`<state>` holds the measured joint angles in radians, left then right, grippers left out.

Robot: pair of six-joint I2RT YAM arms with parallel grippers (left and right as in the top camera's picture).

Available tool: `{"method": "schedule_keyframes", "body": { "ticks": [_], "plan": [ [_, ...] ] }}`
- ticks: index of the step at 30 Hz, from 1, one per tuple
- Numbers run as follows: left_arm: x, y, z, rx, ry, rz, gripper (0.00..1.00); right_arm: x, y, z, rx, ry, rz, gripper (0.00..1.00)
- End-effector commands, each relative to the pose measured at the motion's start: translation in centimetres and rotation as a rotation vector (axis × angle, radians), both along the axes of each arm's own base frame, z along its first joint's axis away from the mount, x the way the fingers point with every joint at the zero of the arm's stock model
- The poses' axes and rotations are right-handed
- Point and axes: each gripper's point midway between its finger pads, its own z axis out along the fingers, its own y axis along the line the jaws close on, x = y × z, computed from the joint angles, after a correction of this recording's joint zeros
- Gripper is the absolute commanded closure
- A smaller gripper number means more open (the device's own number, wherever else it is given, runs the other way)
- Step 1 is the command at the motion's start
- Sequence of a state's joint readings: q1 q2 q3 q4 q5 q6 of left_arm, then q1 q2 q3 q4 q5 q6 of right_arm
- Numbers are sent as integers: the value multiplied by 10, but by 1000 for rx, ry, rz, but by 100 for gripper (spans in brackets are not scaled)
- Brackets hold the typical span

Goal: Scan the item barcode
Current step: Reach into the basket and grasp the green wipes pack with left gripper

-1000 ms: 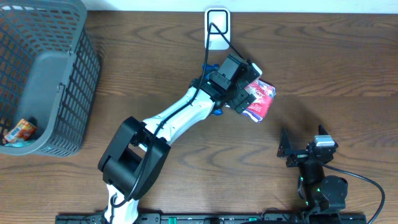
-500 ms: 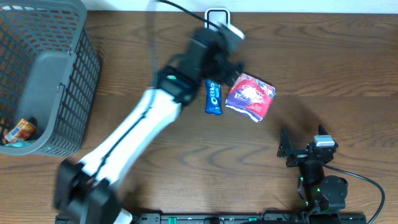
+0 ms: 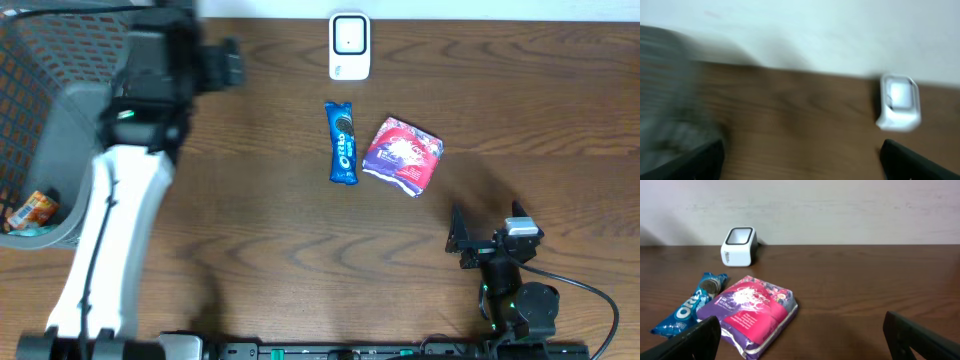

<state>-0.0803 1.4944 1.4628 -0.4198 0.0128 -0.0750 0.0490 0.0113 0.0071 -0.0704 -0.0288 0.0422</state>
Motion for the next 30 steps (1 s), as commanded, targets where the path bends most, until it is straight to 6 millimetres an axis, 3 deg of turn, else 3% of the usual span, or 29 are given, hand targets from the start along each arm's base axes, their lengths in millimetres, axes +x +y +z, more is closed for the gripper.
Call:
{"method": "schedule_keyframes", "body": {
  "ticks": [1, 4, 8, 11, 15, 19, 23, 30],
  "plan": [
    [-30, 67, 58, -1, -134, 168, 1, 0, -2, -1, 13, 2, -11, 1],
    [-46, 108, 68, 10, -150, 274, 1, 0, -2, -1, 13, 2, -11, 1],
    [-71, 179, 55, 38, -97, 534, 1, 0, -2, -1, 13, 2, -11, 1],
    [-94, 227, 30, 17, -19, 769, 1, 0, -2, -1, 13, 2, -11, 1],
    [-116, 267, -15, -15, 112, 986, 2, 0, -2, -1, 13, 2, -11, 1],
    [-140, 293, -64, -45, 250, 1191, 2, 0, -2, -1, 13, 2, -11, 1],
    [-163, 307, -104, -40, 382, 1339, 2, 0, -2, -1, 13, 2, -11, 1],
    [-187, 314, -149, -69, 539, 1451, 2, 0, -2, -1, 13, 2, -11, 1]
  ]
}}
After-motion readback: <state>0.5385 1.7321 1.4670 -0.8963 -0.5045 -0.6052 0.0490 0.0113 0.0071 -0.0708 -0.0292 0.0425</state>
